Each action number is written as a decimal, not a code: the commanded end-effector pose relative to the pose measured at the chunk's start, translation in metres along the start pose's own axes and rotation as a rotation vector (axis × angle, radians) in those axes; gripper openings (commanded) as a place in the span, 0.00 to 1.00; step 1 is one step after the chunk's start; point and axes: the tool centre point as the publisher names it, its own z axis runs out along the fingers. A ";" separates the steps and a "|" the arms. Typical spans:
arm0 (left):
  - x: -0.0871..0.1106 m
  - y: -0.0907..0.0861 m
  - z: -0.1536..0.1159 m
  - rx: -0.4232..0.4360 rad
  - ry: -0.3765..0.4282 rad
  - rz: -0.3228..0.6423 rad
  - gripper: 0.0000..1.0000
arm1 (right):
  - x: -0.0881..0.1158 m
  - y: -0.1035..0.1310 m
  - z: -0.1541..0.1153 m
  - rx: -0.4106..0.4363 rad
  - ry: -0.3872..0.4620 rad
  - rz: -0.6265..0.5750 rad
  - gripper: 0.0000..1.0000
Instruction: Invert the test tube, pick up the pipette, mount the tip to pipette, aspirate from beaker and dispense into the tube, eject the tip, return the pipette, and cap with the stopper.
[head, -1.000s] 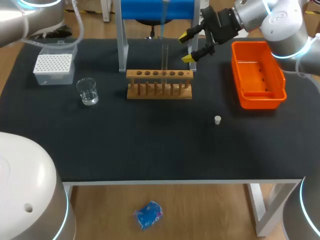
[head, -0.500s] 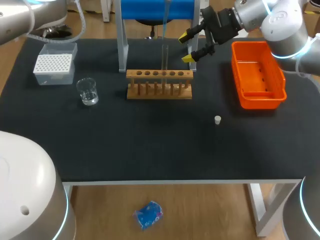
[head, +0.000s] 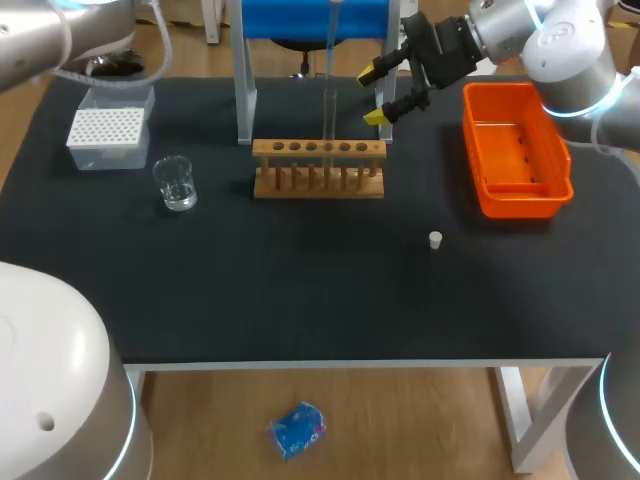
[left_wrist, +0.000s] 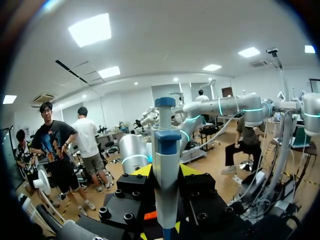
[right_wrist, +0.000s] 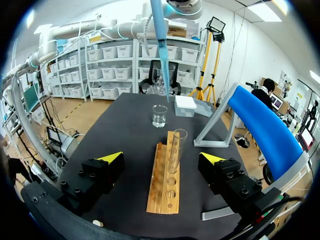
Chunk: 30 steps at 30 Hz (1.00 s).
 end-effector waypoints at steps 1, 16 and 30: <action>-0.015 0.011 -0.001 0.034 0.049 0.005 0.00 | 0.000 0.000 -0.001 0.002 0.000 0.000 1.00; -0.031 0.033 -0.010 0.049 0.065 -0.014 0.00 | 0.000 0.000 -0.001 0.002 0.000 0.000 1.00; -0.032 0.042 -0.012 0.071 0.060 -0.044 0.00 | 0.000 0.000 -0.001 0.002 0.000 0.000 1.00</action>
